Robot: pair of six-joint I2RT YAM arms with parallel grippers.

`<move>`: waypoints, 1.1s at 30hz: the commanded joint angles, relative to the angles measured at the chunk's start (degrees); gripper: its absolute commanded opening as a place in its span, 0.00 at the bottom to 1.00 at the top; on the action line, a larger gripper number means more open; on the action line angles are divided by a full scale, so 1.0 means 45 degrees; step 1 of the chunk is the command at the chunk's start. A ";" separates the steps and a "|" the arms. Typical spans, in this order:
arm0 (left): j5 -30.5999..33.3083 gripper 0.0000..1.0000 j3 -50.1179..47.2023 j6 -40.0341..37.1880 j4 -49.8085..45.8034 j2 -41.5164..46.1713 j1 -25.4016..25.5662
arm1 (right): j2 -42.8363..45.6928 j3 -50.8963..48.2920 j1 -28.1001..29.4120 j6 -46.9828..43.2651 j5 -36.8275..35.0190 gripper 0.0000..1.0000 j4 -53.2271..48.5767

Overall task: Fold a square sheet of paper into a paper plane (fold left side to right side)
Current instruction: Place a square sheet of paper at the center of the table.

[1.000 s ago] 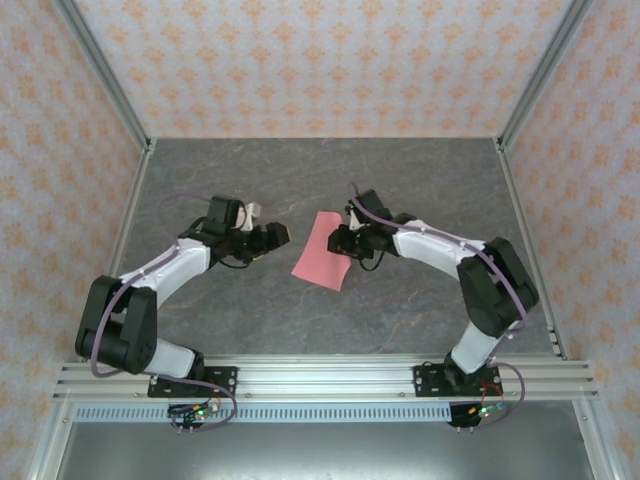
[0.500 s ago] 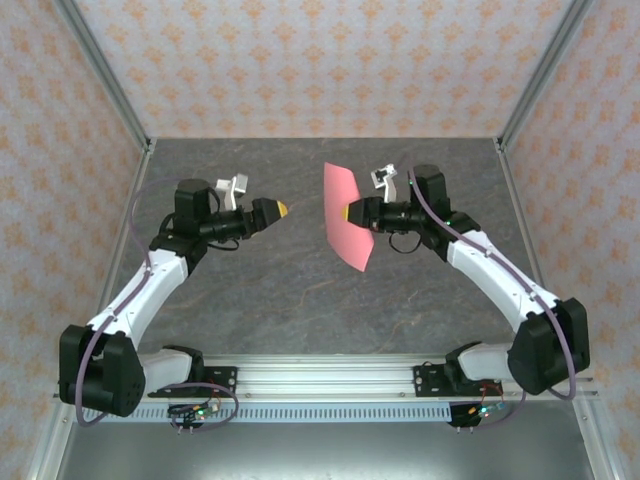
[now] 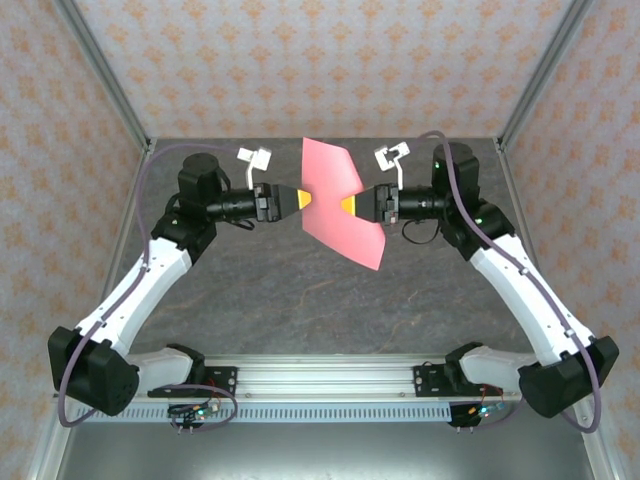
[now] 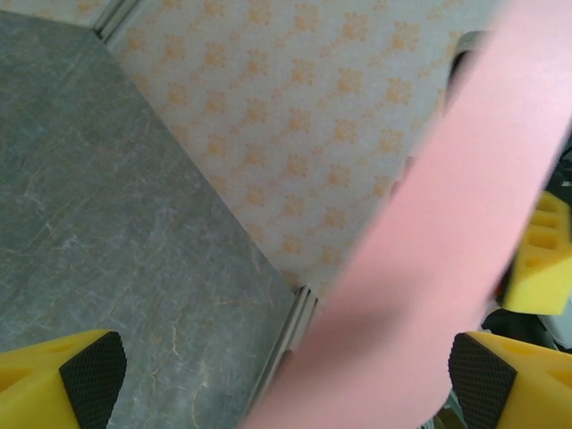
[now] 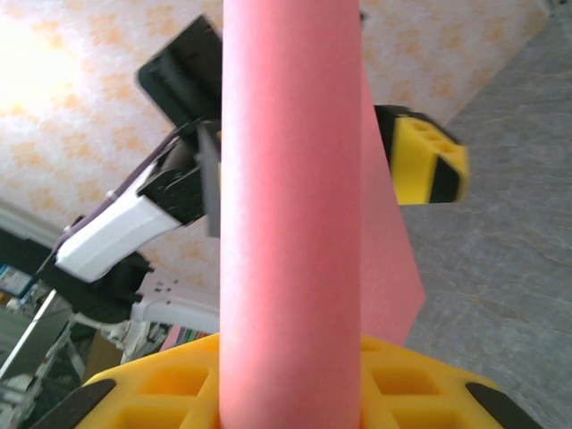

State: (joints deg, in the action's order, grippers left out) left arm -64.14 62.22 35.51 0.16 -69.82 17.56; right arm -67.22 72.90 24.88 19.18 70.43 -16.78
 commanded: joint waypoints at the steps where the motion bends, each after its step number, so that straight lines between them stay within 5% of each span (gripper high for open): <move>1: -0.0350 0.96 0.0433 -0.0070 0.0980 -0.0033 0.0378 | 0.0532 0.0457 0.0214 -0.0474 0.0700 0.30 -0.0290; 8: -0.0595 0.76 0.0274 -0.0019 0.1906 0.0516 0.0865 | 0.0563 0.0362 0.0240 -0.0951 0.0144 0.30 -0.0830; 20: 0.0013 0.12 -0.0286 -0.0212 0.1893 0.0848 0.0940 | 0.0622 0.0264 -0.0255 -0.1698 -0.0336 0.31 -0.1594; 24: 0.0224 0.15 -0.0416 -0.0783 0.1077 0.0940 0.0940 | 0.0660 0.0196 -0.0600 -0.2134 -0.0608 0.32 -0.2216; 28: 0.0105 0.36 -0.0699 -0.0937 0.1031 0.0985 0.0939 | 0.0607 0.0097 -0.0644 -0.2140 -0.0412 0.31 -0.2243; 33: -0.0120 0.40 -0.0644 -0.1015 0.1135 0.0965 0.0973 | 0.0490 0.0142 -0.0657 -0.2230 -0.0184 0.27 -0.2379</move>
State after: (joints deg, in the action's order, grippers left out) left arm -63.88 59.27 32.47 4.95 -67.09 21.39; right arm -65.12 73.19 22.09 10.74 68.42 -26.83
